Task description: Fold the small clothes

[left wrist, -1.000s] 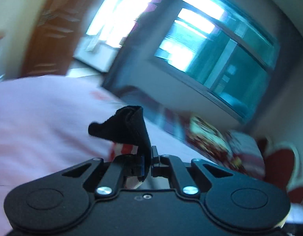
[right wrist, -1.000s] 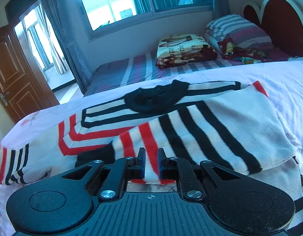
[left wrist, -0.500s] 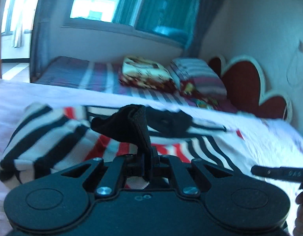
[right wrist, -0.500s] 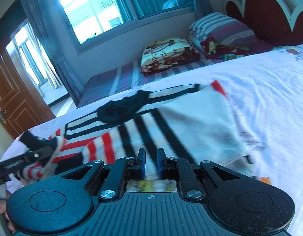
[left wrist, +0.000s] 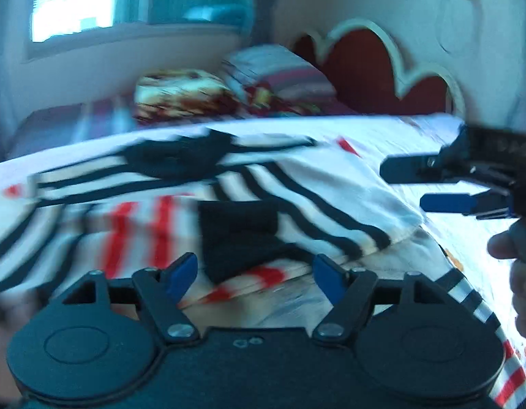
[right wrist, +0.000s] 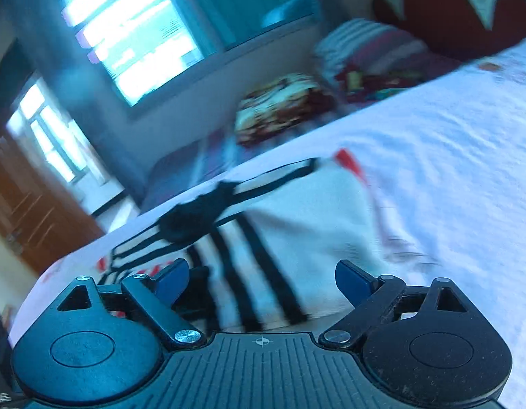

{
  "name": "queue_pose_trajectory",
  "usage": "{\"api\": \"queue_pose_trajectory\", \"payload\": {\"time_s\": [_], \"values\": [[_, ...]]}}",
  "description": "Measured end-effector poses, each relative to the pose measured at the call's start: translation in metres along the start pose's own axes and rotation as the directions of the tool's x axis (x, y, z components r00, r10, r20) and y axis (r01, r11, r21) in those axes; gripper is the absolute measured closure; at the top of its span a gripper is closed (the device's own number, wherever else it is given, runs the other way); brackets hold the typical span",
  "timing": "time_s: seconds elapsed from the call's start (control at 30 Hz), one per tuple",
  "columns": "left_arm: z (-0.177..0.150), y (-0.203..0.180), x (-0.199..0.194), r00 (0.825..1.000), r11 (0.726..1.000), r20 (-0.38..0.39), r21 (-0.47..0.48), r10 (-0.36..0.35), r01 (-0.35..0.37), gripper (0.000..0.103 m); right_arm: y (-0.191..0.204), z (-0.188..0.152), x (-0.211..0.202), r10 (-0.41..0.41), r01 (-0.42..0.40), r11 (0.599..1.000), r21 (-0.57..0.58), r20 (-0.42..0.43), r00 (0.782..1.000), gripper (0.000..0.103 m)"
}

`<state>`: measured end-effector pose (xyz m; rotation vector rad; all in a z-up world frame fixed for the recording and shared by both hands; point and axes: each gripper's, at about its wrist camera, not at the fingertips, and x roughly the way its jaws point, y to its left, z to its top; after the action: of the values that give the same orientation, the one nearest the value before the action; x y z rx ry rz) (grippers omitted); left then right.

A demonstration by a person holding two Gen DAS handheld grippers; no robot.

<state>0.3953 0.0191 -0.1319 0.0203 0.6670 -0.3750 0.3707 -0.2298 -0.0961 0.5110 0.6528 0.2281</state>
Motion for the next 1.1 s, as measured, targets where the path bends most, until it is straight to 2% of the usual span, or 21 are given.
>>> {"api": "queue_pose_trajectory", "payload": {"time_s": [0.03, 0.07, 0.1, 0.13, 0.2, 0.3, 0.4, 0.6, 0.67, 0.73, 0.77, 0.8, 0.87, 0.93, 1.1], "values": [[-0.007, 0.014, -0.017, 0.999, 0.999, 0.023, -0.034, 0.029, -0.028, 0.038, 0.004, 0.000, 0.003, 0.021, -0.021, 1.000, -0.005, -0.016, 1.000, 0.032], [-0.015, 0.028, -0.034, 0.997, 0.996, 0.040, -0.068, 0.068, -0.065, 0.039, 0.007, 0.000, 0.008, 0.039, -0.039, 0.999, -0.002, -0.033, 0.999, 0.038], [-0.024, 0.044, -0.051, 0.990, 0.988, 0.058, -0.098, 0.125, -0.119, 0.040, 0.008, -0.001, 0.014, 0.056, -0.056, 0.998, 0.006, -0.050, 0.997, 0.047], [-0.034, 0.060, -0.065, 0.980, 0.977, 0.067, -0.115, 0.186, -0.177, 0.044, 0.010, -0.002, 0.022, 0.069, -0.068, 0.997, 0.021, -0.067, 0.995, 0.051], [-0.052, 0.089, -0.089, 0.952, 0.948, 0.063, -0.134, 0.300, -0.290, 0.051, 0.011, -0.006, 0.036, 0.096, -0.090, 0.994, 0.068, -0.097, 0.991, 0.051], [-0.064, 0.131, -0.100, 0.931, 0.916, 0.020, -0.188, 0.364, -0.354, 0.052, 0.018, -0.013, 0.051, 0.121, -0.108, 0.988, 0.109, -0.120, 0.985, 0.051], [-0.063, 0.153, -0.098, 0.928, 0.907, 0.011, -0.218, 0.372, -0.361, 0.052, 0.023, -0.019, 0.062, 0.114, -0.093, 0.985, 0.146, -0.143, 0.983, 0.051], [-0.057, 0.163, -0.073, 0.946, 0.920, 0.027, -0.242, 0.324, -0.308, 0.052, 0.038, -0.025, 0.075, 0.119, -0.094, 0.983, 0.158, -0.154, 0.981, 0.051], [-0.057, 0.163, -0.067, 0.947, 0.923, 0.015, -0.232, 0.320, -0.308, 0.052, 0.043, -0.025, 0.080, 0.100, -0.078, 0.987, 0.138, -0.160, 0.982, 0.066], [-0.059, 0.158, -0.064, 0.946, 0.922, 0.014, -0.232, 0.323, -0.311, 0.052, 0.048, -0.025, 0.086, 0.076, -0.056, 0.992, 0.114, -0.179, 0.981, 0.085], [-0.058, 0.159, -0.064, 0.946, 0.922, 0.017, -0.232, 0.323, -0.310, 0.052, 0.051, -0.024, 0.088, 0.070, -0.053, 0.994, 0.100, -0.179, 0.981, 0.090], [-0.058, 0.160, -0.066, 0.945, 0.921, 0.020, -0.229, 0.327, -0.315, 0.053, 0.054, -0.022, 0.088, 0.061, -0.049, 0.996, 0.073, -0.174, 0.983, 0.090], [-0.057, 0.162, -0.066, 0.946, 0.927, 0.020, -0.208, 0.323, -0.312, 0.059, 0.062, -0.019, 0.078, 0.050, -0.049, 0.999, 0.013, -0.122, 0.991, 0.091], [-0.057, 0.164, -0.063, 0.950, 0.934, 0.009, -0.183, 0.312, -0.306, 0.062, 0.067, -0.013, 0.062, 0.048, -0.050, 0.998, -0.028, -0.058, 0.997, 0.091], [-0.056, 0.165, -0.061, 0.950, 0.937, 0.011, -0.164, 0.313, -0.307, 0.062, 0.071, -0.003, 0.036, 0.010, -0.006, 0.992, -0.123, 0.034, 0.999, 0.091]]}}
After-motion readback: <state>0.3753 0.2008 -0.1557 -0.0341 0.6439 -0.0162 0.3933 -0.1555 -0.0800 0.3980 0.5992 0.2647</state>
